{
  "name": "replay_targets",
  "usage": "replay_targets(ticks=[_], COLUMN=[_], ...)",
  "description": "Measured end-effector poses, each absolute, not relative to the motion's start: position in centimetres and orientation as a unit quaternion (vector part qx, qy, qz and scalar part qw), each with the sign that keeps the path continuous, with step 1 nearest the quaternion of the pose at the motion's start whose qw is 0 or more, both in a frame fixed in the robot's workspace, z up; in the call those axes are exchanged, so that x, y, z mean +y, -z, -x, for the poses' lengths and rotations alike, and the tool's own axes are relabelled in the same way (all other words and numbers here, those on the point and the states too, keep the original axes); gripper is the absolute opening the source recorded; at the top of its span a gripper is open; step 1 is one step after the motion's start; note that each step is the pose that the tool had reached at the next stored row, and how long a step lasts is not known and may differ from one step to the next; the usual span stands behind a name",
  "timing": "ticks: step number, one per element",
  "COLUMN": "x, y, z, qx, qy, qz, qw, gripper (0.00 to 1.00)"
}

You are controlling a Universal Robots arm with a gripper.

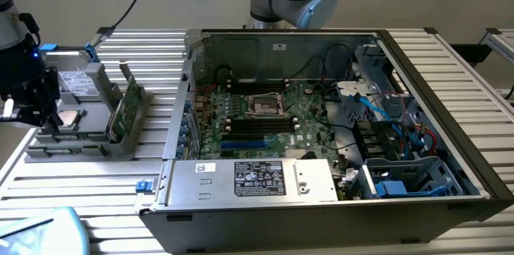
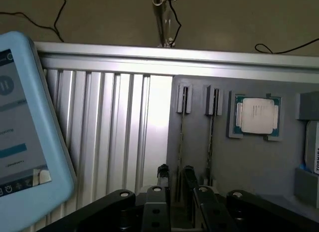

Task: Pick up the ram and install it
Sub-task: 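Pick up the ram and move it above insertion slot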

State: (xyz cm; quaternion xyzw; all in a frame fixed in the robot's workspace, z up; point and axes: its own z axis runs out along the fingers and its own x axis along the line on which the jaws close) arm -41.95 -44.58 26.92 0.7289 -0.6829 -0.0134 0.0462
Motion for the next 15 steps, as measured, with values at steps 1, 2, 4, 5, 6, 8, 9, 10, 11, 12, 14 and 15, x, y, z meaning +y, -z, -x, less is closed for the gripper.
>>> replay_targets(ticks=[1, 2, 4, 5, 6, 8, 9, 10, 11, 12, 14, 15], x=[-44.6, -44.6, -44.7, -44.7, -44.7, -44.8, -44.9, -44.9, -45.0, -45.1, -45.3, -45.4], y=[-26.8, -26.7, -26.5, -26.4, -26.3, -26.1, -26.0, -25.9, -25.8, -25.6, -25.3, -25.1], z=[42.0, 42.0, 42.0, 42.0, 41.9, 42.0, 42.0, 42.0, 42.0, 42.0, 41.9, 41.9], qx=[-0.681, -0.68, -0.676, -0.674, -0.673, -0.669, -0.668, -0.667, -0.666, -0.666, -0.665, -0.665], qy=[0.014, 0.014, 0.014, 0.014, 0.015, 0.016, 0.016, 0.017, 0.018, 0.018, 0.019, 0.019], qz=[-0.73, -0.732, -0.735, -0.737, -0.739, -0.742, -0.743, -0.744, -0.745, -0.745, -0.746, -0.746], qw=[0.046, 0.045, 0.044, 0.043, 0.042, 0.04, 0.039, 0.039, 0.038, 0.037, 0.036, 0.036], gripper=[0.25, 0.25, 0.25, 0.25, 0.25, 0.25, 0.25, 0.25, 0.25, 0.25, 0.25, 0.25])
